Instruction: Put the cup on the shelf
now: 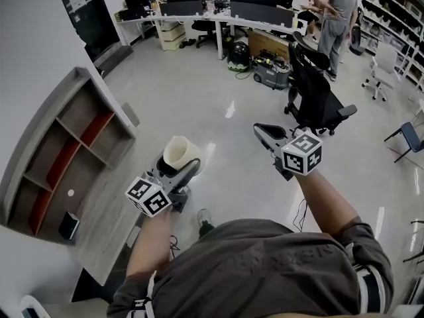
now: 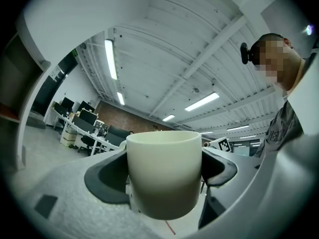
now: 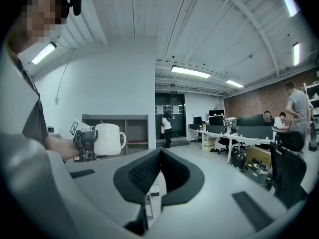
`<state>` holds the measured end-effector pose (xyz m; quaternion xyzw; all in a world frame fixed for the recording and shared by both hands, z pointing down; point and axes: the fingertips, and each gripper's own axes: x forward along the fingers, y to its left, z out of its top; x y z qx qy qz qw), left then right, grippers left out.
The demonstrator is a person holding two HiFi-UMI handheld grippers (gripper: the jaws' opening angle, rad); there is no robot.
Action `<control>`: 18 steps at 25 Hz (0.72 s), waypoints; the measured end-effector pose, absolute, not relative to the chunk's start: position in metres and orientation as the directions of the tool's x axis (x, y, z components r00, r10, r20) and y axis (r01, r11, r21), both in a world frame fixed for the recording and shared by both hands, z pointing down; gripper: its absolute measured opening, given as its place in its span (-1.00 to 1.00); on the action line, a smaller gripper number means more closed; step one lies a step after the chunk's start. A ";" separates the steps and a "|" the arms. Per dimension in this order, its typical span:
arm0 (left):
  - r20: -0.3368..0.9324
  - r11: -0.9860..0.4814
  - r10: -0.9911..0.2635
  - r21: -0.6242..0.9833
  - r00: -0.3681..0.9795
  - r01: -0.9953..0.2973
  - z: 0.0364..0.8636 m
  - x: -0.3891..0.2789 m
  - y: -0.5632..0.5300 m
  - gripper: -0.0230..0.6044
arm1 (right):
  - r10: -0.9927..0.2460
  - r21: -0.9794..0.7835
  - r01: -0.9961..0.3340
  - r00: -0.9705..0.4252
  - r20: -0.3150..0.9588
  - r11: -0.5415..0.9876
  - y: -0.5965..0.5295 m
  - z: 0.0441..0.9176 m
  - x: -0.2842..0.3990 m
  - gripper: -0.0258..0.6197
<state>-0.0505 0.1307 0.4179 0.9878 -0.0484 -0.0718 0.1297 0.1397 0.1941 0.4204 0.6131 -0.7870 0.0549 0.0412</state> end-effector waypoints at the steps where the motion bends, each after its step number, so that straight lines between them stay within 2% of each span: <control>1: -0.134 -0.964 -0.103 0.258 0.986 -0.065 0.417 -0.047 0.110 0.45 | -0.963 -0.035 -0.971 -0.240 0.121 0.237 0.175 0.418 0.142 -0.95; 10: -0.107 -0.976 -0.007 0.217 0.994 0.017 0.407 -0.032 -0.086 0.45 | -0.980 -0.055 -0.980 -0.193 0.054 0.190 -0.017 0.396 0.146 -0.95; 18: -0.104 -0.977 0.006 0.209 0.995 0.028 0.406 -0.025 -0.196 0.45 | -0.979 -0.047 -0.979 -0.199 0.036 0.197 -0.124 0.386 0.153 -0.95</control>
